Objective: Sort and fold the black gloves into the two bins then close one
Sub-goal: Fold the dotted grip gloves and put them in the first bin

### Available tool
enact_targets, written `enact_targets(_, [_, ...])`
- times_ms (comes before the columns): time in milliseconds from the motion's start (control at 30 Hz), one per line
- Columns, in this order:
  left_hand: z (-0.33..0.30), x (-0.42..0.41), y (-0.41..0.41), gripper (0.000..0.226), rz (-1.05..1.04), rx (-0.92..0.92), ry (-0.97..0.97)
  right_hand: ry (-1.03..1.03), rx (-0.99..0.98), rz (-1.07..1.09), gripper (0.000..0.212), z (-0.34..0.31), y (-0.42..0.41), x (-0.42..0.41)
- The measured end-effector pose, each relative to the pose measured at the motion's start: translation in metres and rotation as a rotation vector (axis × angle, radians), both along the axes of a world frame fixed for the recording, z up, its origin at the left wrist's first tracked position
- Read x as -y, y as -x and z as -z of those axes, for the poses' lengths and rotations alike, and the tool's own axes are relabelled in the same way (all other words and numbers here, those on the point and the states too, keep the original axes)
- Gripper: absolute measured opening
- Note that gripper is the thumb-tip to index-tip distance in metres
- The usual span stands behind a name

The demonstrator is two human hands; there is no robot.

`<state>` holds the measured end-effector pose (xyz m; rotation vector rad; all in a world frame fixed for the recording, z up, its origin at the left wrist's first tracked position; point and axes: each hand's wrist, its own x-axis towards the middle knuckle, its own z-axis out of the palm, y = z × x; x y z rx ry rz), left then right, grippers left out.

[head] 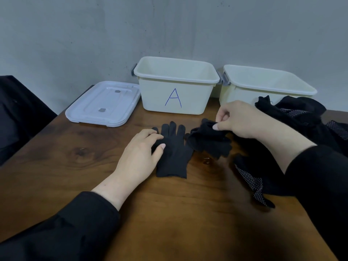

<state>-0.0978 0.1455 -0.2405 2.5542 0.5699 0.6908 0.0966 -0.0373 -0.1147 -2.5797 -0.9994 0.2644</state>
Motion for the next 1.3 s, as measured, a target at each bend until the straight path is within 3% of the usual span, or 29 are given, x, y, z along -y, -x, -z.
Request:
enact_targets(100, [-0.001,0.001,0.000,0.032,0.008,-0.014,-0.003,-0.042,-0.108,-0.017,0.017,-0.003,0.002,0.008])
enact_targets(300, [-0.002,0.002,0.001,0.032,0.024,0.005,-0.015,-0.336,-0.364,0.081,0.019,-0.025,0.003,0.016])
enact_targets(467, [-0.018,0.011,0.000,0.029,0.084,0.182,-0.031,-0.742,-0.586,0.158,0.020,-0.042,0.018,0.013])
enact_targets(633, [-0.063,0.044,-0.001,0.024,0.162,0.442,0.173,-0.916,-0.605,0.117,0.022,-0.054,0.034,0.010])
enact_targets(800, [-0.095,0.062,0.000,0.025,0.163,0.496,0.446,-0.899,-0.702,0.022,0.019,-0.060,0.052,0.006])
enact_targets(933, [-0.107,0.054,-0.009,0.056,0.211,0.299,0.368,-0.860,-0.722,-0.046,0.023,-0.057,0.065,0.000])
enact_targets(1000, [-0.109,0.045,-0.017,0.030,0.128,0.382,0.320,-0.856,-0.701,-0.048,0.026,-0.051,0.069,-0.005])
enact_targets(1067, [-0.112,0.031,-0.020,0.016,0.036,0.424,0.310,-0.801,-0.510,0.002,0.030,-0.036,0.069,-0.010])
enact_targets(1100, [-0.114,0.023,-0.019,0.017,0.013,0.418,0.357,-0.720,-0.328,0.004,0.029,-0.023,0.065,-0.010])
enact_targets(1167, [-0.120,0.006,-0.016,0.019,0.001,0.402,0.502,-0.348,-0.031,-0.096,0.026,0.009,0.055,-0.007])
enact_targets(1233, [-0.123,-0.012,-0.014,0.020,-0.014,0.376,0.570,0.067,0.024,-0.184,0.026,0.045,0.046,-0.001])
enact_targets(1300, [-0.126,-0.024,-0.013,0.027,-0.033,0.348,0.554,0.257,0.041,-0.171,0.027,0.070,0.035,0.005])
